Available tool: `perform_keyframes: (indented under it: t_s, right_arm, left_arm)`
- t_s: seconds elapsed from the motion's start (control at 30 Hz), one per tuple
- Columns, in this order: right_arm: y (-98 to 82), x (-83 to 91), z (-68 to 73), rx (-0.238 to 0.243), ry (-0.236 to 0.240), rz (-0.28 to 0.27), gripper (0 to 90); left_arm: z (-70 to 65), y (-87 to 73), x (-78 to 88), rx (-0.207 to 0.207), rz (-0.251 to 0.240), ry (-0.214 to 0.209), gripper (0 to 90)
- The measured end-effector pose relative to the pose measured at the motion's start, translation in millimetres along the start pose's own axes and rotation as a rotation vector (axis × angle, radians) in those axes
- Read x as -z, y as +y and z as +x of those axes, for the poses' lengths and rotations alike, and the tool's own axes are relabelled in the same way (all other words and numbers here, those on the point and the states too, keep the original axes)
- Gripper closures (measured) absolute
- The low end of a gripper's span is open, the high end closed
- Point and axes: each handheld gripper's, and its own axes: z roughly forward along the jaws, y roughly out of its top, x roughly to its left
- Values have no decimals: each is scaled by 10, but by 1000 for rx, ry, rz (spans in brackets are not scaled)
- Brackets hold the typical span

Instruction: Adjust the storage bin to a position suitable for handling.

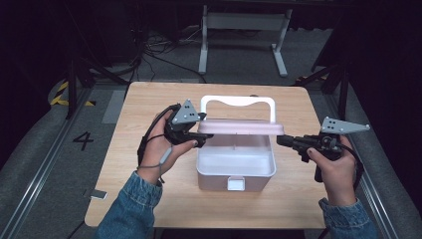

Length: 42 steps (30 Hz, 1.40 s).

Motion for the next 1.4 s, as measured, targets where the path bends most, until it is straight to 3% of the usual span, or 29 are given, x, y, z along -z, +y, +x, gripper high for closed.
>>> perform_keyframes:
  t_s: [0.1,0.3,0.57,0.73,0.9,1.1,1.4]
  right_arm:
    - [1,42,0,-15,-3,-21,869]
    - [-19,113,17,-17,-20,-30,815]
    - [-92,235,-19,-21,-48,-20,808]
    - [-111,295,-62,-30,-49,-26,805]
    - [-130,293,-102,-34,-49,-22,806]
    - [-149,262,-128,-39,-47,-17,807]
    - [-171,235,-152,-45,-39,-5,806]
  left_arm:
    - [6,13,2,8,-19,8,495]
    - [52,24,-5,33,-36,2,511]
    - [160,79,-21,61,-40,2,563]
    - [255,91,-41,96,-64,-23,595]
    - [365,71,-74,136,-96,-54,621]
    - [471,65,-137,190,-118,-58,651]
    - [588,110,-240,199,-115,-25,685]
